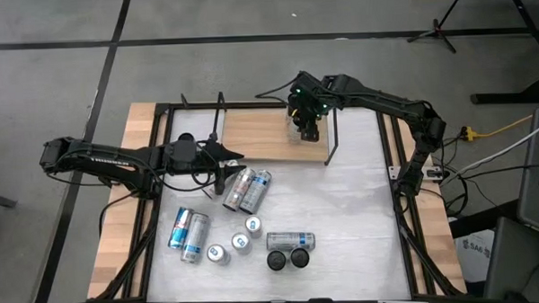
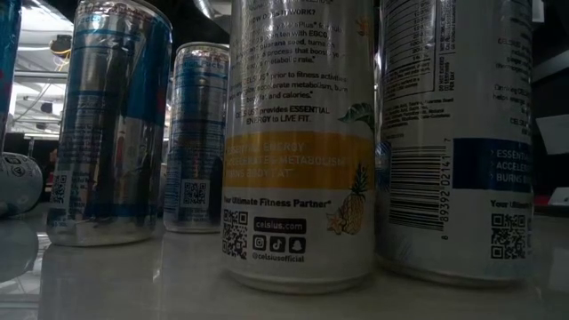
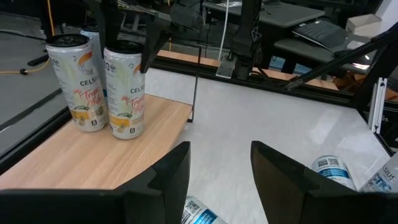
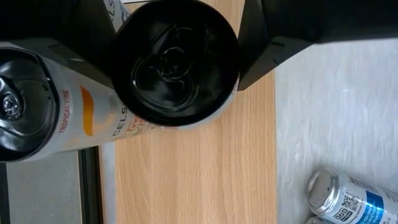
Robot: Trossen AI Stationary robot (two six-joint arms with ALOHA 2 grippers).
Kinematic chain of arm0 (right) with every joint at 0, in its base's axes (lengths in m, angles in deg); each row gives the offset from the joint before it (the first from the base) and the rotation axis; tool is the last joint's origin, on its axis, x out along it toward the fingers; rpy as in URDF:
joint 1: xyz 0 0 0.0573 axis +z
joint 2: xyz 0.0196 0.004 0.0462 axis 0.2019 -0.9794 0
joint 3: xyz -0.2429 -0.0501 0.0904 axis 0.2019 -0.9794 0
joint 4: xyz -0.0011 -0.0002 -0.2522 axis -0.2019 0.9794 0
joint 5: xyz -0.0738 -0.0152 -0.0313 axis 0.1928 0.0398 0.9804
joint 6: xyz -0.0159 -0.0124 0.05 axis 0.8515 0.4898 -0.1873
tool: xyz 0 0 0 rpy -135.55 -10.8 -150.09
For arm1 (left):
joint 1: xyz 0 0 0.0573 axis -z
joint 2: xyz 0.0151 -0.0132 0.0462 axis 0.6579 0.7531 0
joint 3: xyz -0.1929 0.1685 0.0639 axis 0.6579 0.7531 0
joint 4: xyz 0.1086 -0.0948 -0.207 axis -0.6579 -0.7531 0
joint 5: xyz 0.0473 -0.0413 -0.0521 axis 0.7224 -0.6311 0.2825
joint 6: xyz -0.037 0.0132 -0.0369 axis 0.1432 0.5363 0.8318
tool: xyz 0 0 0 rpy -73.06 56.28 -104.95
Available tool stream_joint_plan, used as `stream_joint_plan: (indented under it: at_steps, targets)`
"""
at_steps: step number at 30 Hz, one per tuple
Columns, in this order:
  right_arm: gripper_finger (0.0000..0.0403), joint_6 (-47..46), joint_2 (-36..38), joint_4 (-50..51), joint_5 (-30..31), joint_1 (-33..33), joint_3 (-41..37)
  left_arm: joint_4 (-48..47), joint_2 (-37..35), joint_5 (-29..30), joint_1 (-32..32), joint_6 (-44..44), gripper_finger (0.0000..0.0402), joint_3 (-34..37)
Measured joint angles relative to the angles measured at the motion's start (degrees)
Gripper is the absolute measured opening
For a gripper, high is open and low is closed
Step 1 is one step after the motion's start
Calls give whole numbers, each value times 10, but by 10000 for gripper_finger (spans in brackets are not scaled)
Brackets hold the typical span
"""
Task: Place canned beverage on shelf
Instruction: Put the white soda can aligned with the other white soda can on the shelf
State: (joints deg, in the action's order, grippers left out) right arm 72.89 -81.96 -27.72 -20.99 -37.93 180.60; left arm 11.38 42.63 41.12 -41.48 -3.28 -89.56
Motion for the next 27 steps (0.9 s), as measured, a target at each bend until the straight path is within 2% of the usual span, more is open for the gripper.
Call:
stream_joint_plan:
  at_steps: [5,11,15,21,27]
  targets:
    - [265,0,0,0,0,0,0,0,0,0,0,0,160,0]
    - [328,2,-1,0,4,0,-1,0,0,0,0,0,160,0]
    - [354,2,-1,0,4,0,-1,0,0,0,0,0,160,0]
    - [362,2,0,3,6,0,1,0,0,0,0,0,160,0]
    - [362,0,2,70,26,0,56,0,0,0,0,0,160,0]
